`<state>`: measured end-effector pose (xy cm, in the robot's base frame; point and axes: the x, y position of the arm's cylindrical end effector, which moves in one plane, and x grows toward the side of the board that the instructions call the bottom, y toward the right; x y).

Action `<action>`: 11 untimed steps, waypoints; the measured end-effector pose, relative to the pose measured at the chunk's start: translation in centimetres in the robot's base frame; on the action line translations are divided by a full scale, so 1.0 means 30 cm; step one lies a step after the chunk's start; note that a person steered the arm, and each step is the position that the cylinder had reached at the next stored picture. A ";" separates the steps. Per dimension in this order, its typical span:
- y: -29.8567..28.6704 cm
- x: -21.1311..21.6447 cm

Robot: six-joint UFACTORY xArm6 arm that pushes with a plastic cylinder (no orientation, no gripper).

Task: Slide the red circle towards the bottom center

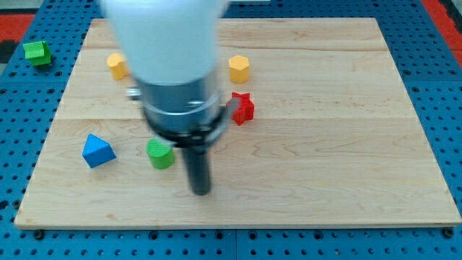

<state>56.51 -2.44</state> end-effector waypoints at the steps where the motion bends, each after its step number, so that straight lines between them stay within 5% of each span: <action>1: 0.022 -0.070; 2: 0.078 -0.078; 3: 0.196 0.059; 4: 0.036 0.178; 6: -0.875 0.176; 8: -0.934 0.060; 10: -0.860 -0.406; 11: -0.572 -0.445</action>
<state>43.17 -19.59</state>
